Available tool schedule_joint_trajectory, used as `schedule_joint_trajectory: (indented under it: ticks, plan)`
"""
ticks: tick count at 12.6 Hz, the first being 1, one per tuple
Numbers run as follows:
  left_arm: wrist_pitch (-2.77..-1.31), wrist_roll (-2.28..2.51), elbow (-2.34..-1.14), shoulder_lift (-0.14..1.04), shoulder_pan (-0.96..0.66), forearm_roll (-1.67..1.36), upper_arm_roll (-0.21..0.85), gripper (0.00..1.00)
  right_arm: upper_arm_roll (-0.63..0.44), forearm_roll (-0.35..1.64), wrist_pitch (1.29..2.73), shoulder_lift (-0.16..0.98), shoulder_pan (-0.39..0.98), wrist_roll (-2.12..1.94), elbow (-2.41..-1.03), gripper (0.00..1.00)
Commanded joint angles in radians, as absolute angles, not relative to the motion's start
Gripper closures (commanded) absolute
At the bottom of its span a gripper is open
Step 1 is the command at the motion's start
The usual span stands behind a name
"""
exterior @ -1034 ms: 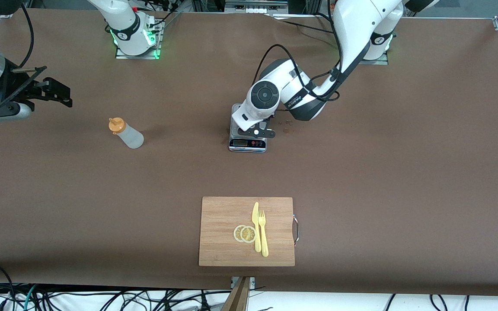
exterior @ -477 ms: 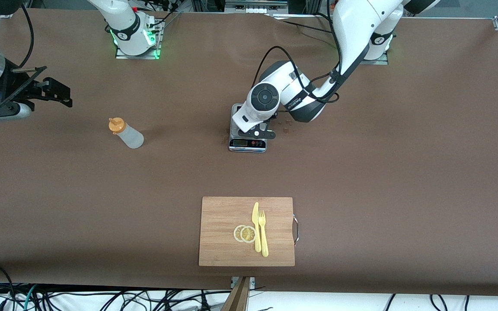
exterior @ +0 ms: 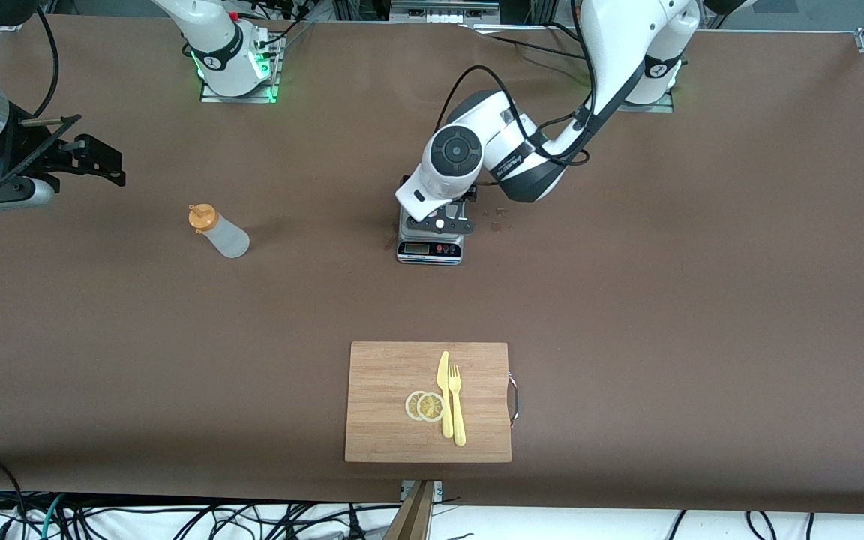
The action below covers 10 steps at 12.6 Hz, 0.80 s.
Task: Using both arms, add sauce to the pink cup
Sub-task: 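Open the left gripper to release the cup on the scale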
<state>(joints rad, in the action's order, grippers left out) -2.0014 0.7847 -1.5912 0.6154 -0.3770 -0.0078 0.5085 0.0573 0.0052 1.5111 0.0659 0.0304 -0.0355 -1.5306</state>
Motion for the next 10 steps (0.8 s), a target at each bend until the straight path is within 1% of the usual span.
schedule_joint_trajectory:
  ticks: [1,4,6,8,10]
  plan:
    - [-1.896,0.792,-1.594,0.539,-0.348,-0.021,0.499,0.0,0.06,0.003,1.502,0.061,0.032,-0.02,-1.523,0.0]
    - [-1.864,0.79,-1.594,0.49,-0.286,-0.018,0.489,0.0,0.06,-0.003,1.505,0.063,0.055,-0.02,-1.522,0.0]
    - [-1.803,0.788,-1.591,0.448,-0.226,-0.014,0.483,0.0,0.057,-0.005,1.508,0.069,0.055,-0.025,-1.516,0.0]
    - [-1.715,0.779,-1.591,0.395,-0.171,0.088,0.485,0.0,0.054,-0.005,1.509,0.074,0.052,-0.026,-1.511,0.0]
    - [-1.683,0.735,-1.588,0.35,-0.108,0.118,0.488,0.0,0.051,-0.006,1.512,0.078,0.046,-0.023,-1.508,0.0]
